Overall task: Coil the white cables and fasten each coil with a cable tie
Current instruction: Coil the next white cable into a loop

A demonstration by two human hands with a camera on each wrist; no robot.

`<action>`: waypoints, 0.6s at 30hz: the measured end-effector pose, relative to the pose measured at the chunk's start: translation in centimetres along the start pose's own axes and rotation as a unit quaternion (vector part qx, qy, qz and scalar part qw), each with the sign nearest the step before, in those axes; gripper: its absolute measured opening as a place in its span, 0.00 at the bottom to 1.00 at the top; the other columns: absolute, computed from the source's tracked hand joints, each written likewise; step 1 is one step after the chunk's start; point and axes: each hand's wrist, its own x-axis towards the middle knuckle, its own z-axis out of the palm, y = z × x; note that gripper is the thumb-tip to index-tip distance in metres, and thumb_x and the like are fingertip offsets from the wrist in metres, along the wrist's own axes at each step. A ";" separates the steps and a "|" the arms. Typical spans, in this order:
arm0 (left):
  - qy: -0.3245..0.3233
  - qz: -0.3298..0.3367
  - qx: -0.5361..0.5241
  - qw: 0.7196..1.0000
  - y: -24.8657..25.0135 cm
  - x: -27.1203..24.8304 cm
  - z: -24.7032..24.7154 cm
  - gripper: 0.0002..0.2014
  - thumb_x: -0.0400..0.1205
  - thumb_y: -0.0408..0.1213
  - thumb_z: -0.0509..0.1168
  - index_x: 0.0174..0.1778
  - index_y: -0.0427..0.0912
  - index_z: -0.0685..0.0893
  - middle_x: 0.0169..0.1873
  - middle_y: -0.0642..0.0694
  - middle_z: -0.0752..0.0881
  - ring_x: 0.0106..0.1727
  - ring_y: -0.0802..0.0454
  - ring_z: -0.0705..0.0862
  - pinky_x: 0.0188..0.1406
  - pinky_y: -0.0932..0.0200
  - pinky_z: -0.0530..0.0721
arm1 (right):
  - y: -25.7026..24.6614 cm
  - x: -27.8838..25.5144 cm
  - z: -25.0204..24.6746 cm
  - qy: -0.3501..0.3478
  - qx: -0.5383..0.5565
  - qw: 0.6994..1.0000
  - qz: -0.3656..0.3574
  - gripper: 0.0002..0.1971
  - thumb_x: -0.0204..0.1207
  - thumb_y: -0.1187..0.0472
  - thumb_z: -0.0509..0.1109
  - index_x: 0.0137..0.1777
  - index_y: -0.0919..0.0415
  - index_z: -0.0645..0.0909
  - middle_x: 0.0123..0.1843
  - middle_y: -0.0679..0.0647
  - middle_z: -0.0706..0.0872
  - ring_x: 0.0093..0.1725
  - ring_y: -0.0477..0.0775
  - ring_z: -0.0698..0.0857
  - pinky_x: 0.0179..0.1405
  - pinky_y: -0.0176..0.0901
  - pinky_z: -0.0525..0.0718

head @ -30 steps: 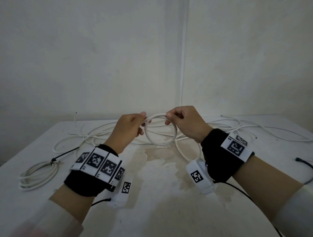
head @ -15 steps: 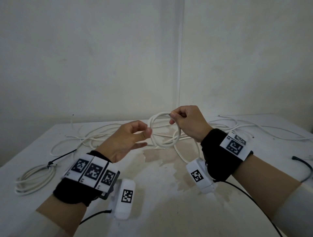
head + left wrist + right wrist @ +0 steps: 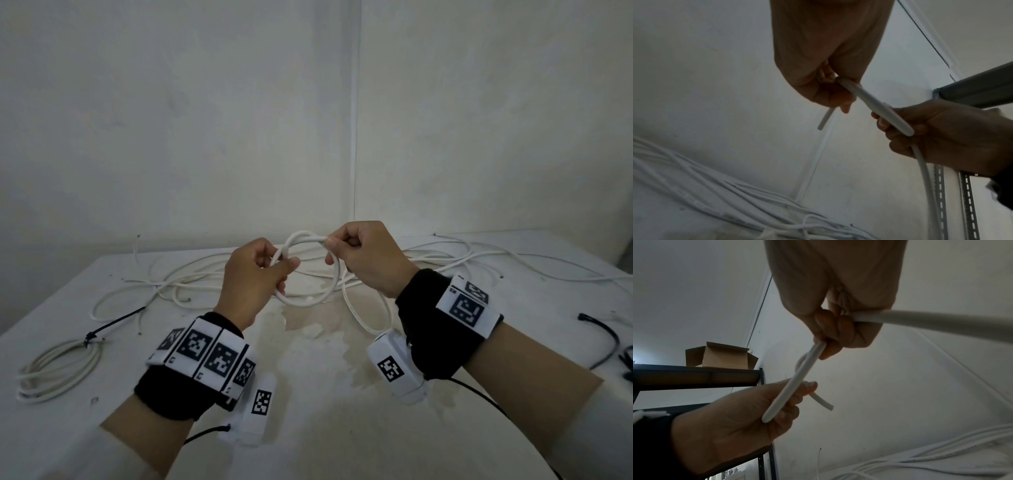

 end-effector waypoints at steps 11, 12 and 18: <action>-0.002 0.103 0.111 0.988 0.2 -0.2 -0.5 0.12 0.76 0.30 0.70 0.32 0.40 0.73 0.41 0.45 0.85 0.36 0.55 0.80 0.38 0.64 0.74 | -0.7 -0.6 -0.8 -0.044 0.026 0.999 0.020 0.11 0.82 0.64 0.61 0.52 0.71 0.82 0.35 0.57 0.83 0.16 0.33 0.75 0.19 0.21 0.71; -0.028 0.075 0.063 0.995 0.4 -0.2 -0.4 0.11 0.77 0.30 0.68 0.33 0.38 0.72 0.39 0.45 0.86 0.34 0.57 0.82 0.37 0.64 0.76 | -0.6 -0.5 -0.9 -0.049 0.024 0.998 0.020 0.12 0.82 0.63 0.61 0.53 0.71 0.82 0.35 0.55 0.83 0.16 0.32 0.76 0.19 0.21 0.72; -0.118 0.077 0.073 0.987 0.5 -0.9 -0.3 0.12 0.86 0.41 0.54 0.38 0.45 0.75 0.24 0.54 0.81 0.30 0.57 0.71 0.34 0.63 0.69 | -0.1 0.2 -1.2 -0.027 0.004 1.000 0.011 0.09 0.80 0.61 0.64 0.42 0.62 0.84 0.32 0.50 0.84 0.26 0.35 0.78 0.32 0.24 0.73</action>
